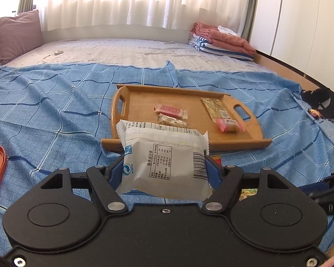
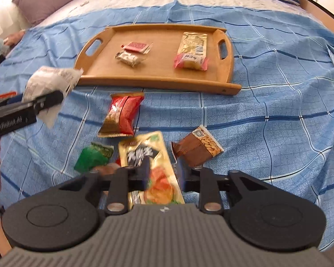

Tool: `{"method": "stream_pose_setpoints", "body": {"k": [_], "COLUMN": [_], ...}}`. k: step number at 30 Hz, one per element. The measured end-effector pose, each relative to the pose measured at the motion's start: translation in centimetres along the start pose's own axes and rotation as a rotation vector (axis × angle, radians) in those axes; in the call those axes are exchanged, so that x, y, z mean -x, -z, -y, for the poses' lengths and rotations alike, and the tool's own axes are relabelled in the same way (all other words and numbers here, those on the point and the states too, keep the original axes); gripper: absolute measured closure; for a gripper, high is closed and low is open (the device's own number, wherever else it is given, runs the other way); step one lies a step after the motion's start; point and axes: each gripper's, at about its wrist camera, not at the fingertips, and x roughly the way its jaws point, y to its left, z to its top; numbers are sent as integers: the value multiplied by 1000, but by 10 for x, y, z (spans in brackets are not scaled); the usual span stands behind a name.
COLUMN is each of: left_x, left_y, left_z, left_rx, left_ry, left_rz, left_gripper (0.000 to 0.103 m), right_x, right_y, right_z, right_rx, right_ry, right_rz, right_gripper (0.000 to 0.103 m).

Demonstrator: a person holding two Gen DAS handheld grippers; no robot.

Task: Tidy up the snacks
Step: 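Carry the white bag and yellow pack over the wooden tray with both grippers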

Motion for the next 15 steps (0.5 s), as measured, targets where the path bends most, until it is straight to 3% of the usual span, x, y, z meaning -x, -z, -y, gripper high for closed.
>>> {"method": "stream_pose_setpoints", "body": {"k": [2, 5, 12, 15], "left_x": [-1, -5, -11, -12], "left_y": [3, 9, 13, 13], "left_z": [1, 2, 1, 1], "left_rx": [-7, -10, 0, 6], "left_ry": [0, -2, -12, -10], "left_rz": [-9, -29, -49, -50], "left_gripper": [32, 32, 32, 32], "right_x": [-3, -14, -37, -53], "right_y": [9, 18, -3, -16], "right_z": [-9, -18, -12, -17], "right_rx": [74, 148, 58, 91], "right_ry": [-4, 33, -5, -1], "right_rz": [-11, -21, -34, -66], "right_gripper": [28, 25, 24, 24]}}
